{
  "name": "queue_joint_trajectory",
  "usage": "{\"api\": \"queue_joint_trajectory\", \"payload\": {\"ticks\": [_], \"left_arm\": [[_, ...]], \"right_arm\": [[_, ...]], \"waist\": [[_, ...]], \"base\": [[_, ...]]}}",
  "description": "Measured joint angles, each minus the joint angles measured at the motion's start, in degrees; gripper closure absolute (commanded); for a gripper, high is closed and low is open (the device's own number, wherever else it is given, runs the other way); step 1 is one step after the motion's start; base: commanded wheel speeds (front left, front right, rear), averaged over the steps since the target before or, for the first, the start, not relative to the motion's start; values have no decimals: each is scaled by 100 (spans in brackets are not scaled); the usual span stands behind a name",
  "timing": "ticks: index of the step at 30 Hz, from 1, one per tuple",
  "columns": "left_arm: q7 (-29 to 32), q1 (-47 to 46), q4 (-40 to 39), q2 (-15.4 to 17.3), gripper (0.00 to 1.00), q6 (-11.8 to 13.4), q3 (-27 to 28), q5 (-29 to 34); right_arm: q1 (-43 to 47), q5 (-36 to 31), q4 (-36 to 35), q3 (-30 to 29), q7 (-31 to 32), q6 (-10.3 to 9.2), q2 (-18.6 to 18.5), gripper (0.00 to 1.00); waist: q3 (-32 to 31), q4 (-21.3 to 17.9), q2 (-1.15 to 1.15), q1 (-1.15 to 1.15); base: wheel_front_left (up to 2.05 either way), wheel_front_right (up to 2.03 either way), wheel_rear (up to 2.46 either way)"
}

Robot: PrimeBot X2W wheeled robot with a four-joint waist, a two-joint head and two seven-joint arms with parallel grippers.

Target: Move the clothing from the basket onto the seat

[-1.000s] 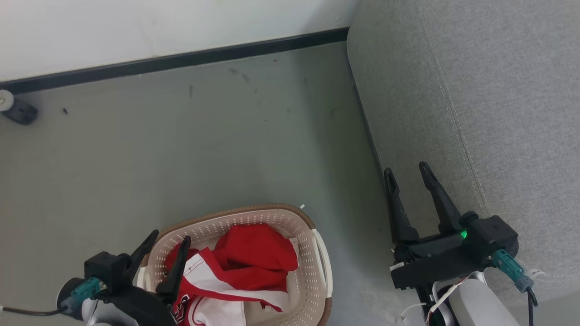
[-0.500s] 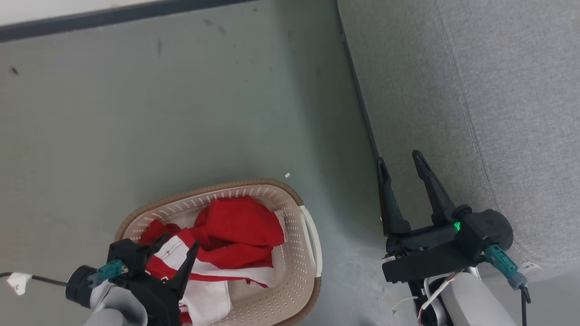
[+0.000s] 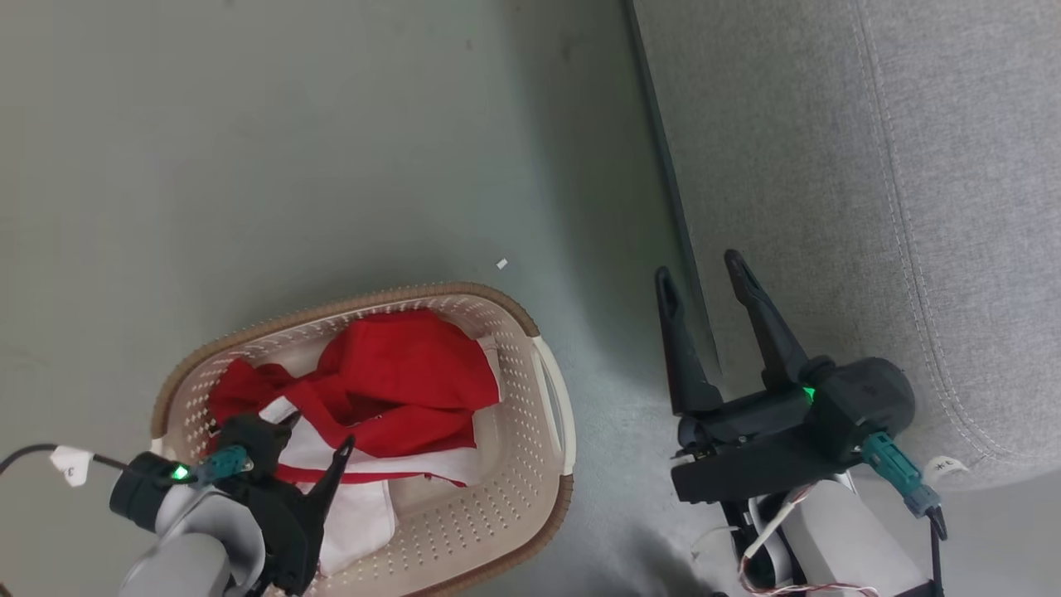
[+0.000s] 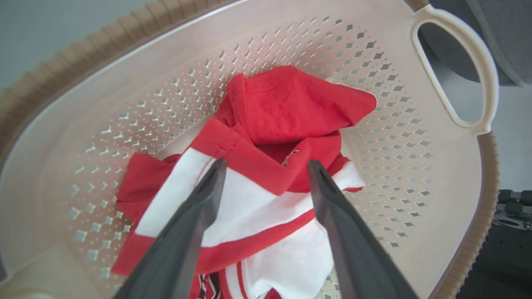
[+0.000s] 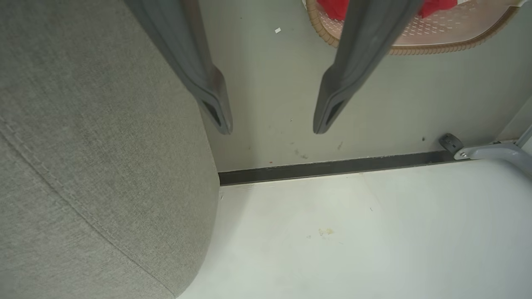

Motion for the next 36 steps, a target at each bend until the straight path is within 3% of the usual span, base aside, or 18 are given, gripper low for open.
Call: {"api": "queue_joint_trajectory", "payload": {"ticks": [12, 34, 35, 36], "left_arm": [[66, -593, 708, 5, 0, 9, -377, 716], [598, -1169, 1783, -271, 0, 160, -1102, 1567], [597, -1185, 1811, -265, 3, 159, -1110, 1579], [597, -1191, 1839, -265, 49, 159, -1121, 1583]], "right_arm": [[-179, 353, -144, 458, 0, -193, 8, 0], [-288, 622, -167, 691, 0, -252, 12, 0], [-288, 623, -170, 689, 0, -252, 12, 0], [-288, 623, -172, 682, 0, -252, 12, 0]], "waist": [[365, -179, 0, 0], [561, -355, -1, 0], [571, -359, -1, 0], [581, -364, -1, 0]], "base": [[0, 0, 0], [0, 0, 0], [0, 0, 0], [0, 0, 0]]}}
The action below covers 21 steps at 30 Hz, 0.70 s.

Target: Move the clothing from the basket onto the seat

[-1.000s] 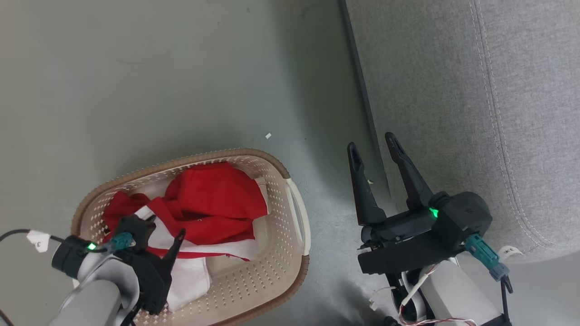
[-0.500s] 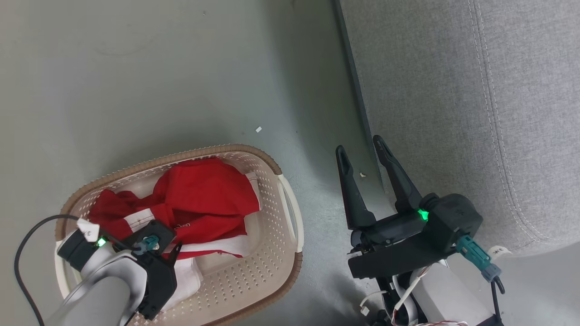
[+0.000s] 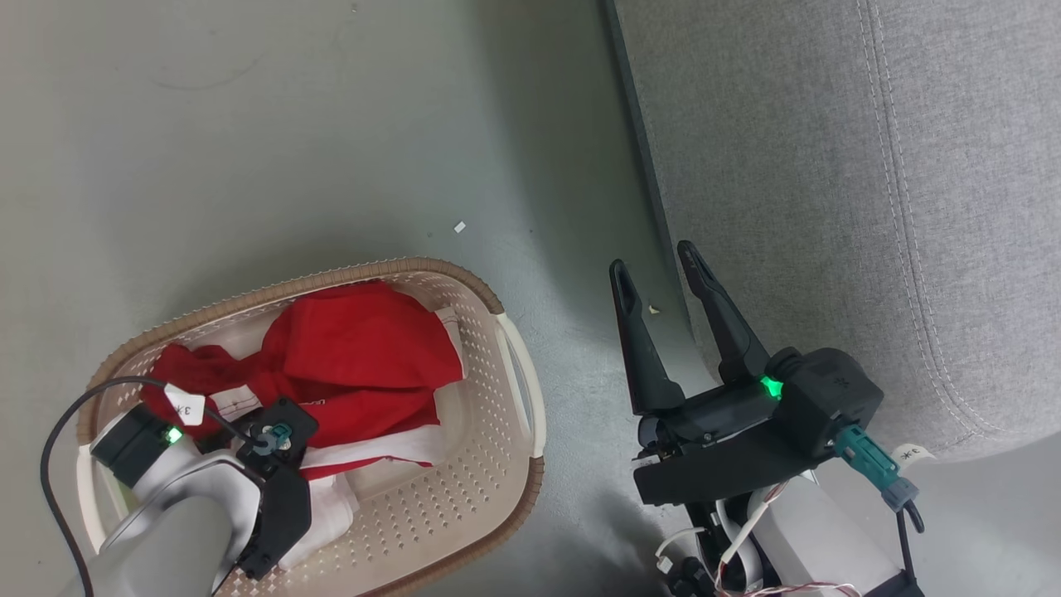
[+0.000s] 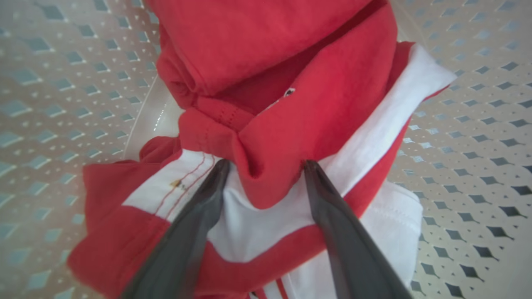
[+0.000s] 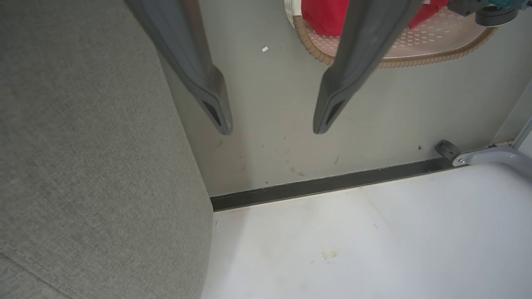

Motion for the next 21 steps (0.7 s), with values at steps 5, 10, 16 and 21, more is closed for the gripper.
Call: {"api": "queue_joint_trajectory", "payload": {"ticks": [5, 10, 16, 21], "left_arm": [[-96, -81, 124, -34, 100, -8, -12, -3], [-235, -82, 263, -124, 100, -52, -19, -4], [-477, -179, 321, -274, 100, -100, -47, -21], [-672, -183, 361, -478, 100, -108, -57, -69]], "right_arm": [[-1, 42, 0, -52, 0, 0, 0, 0], [-7, 42, 27, -82, 0, 0, 0, 0], [-25, 49, 137, -163, 0, 0, 1, 0], [-137, 51, 246, -254, 0, 0, 1, 0]], "waist": [[31, -13, 0, 0], [-26, -9, 0, 0], [-175, 25, 0, 0], [-384, 67, 0, 0]], "base": [[0, 0, 0], [0, 0, 0], [0, 0, 0], [0, 0, 0]]}}
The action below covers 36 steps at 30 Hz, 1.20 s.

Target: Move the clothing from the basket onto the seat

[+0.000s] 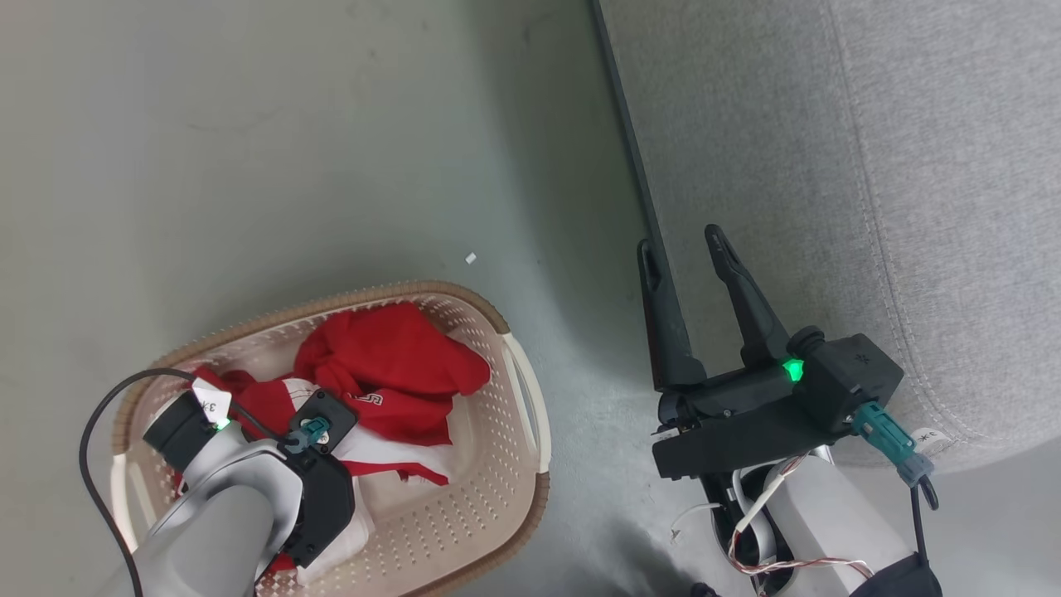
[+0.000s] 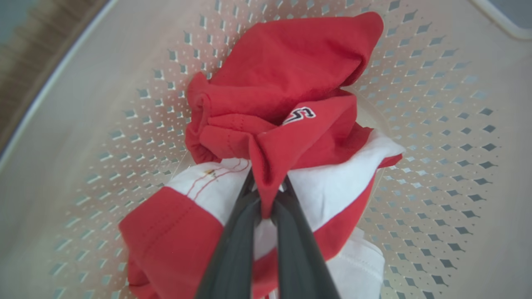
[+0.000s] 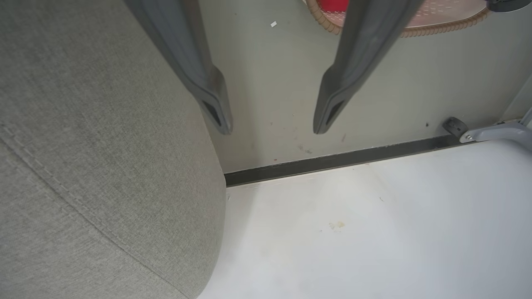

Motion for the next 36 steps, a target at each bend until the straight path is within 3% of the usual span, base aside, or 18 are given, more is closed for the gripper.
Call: {"api": "queue_joint_trajectory", "payload": {"ticks": [17, 28, 36], "left_arm": [[-749, 388, -233, -409, 100, -52, 59, -621], [-847, 798, -859, -417, 100, -52, -1, -1124], [-848, 1251, -1691, -318, 100, -53, 167, -1914]], "right_arm": [[21, -113, 604, -595, 0, 21, -75, 0], [103, -107, 878, -860, 0, 319, -242, 0], [404, 53, 1091, -1078, 0, 589, -331, 0]], "waist": [[-1145, 357, 0, -1], [-1951, 662, 0, -1], [-2626, 912, 0, -1]], "base": [[0, 0, 0], [0, 0, 0], [0, 0, 0]]}}
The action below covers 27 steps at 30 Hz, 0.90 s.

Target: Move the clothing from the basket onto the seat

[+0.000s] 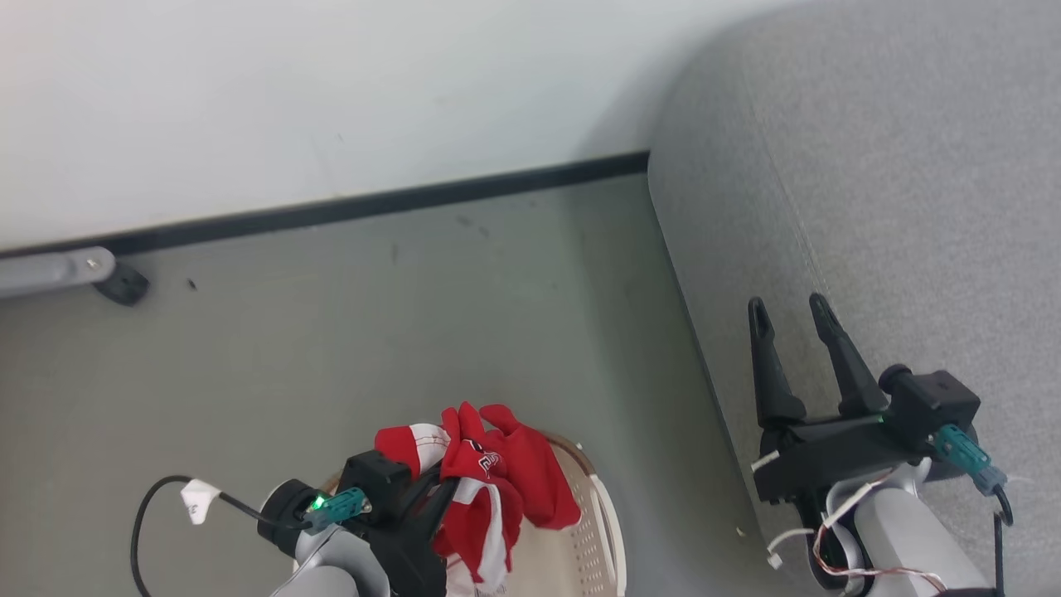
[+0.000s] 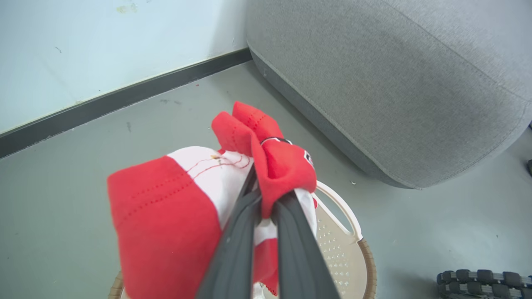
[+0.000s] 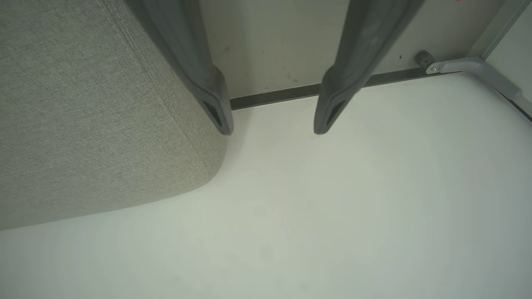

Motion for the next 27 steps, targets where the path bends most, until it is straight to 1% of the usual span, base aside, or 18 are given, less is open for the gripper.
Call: {"api": "queue_joint_trajectory", "payload": {"ticks": [2, 5, 9, 11, 19, 22, 27], "left_arm": [[0, 93, -222, 57, 100, 0, 54, -204], [0, 211, -542, 142, 100, 1, 178, -458], [0, 344, -928, 213, 100, 1, 275, -666], [0, 413, -1109, 261, 100, 1, 343, -834], [-1, 480, -1684, 412, 100, 1, 573, -1010], [-1, 479, -1889, 512, 100, 1, 673, -1009], [-1, 392, -2163, 555, 100, 1, 808, -1009]], "right_arm": [[90, 24, 35, -45, 0, 66, -25, 0], [242, 110, 76, -53, 0, 277, -34, 0], [431, 219, 76, -40, 0, 501, -21, 0], [498, 249, 110, -37, 0, 532, -18, 0], [824, 303, 112, 36, 0, 695, -14, 0], [916, 308, 80, 154, 1, 732, -1, 0], [942, 334, 80, 267, 1, 781, 11, 0]], "waist": [[-170, 55, 0, 0], [-432, 134, 0, 0], [-773, 226, 0, 0], [-936, 266, 0, 0], [-1491, 381, 0, 0], [-1619, 412, 0, 0], [-1700, 456, 0, 0]], "base": [[0, 0, 0], [0, 0, 0], [0, 0, 0], [0, 0, 0], [0, 0, 0], [0, 0, 0], [0, 0, 0]]}}
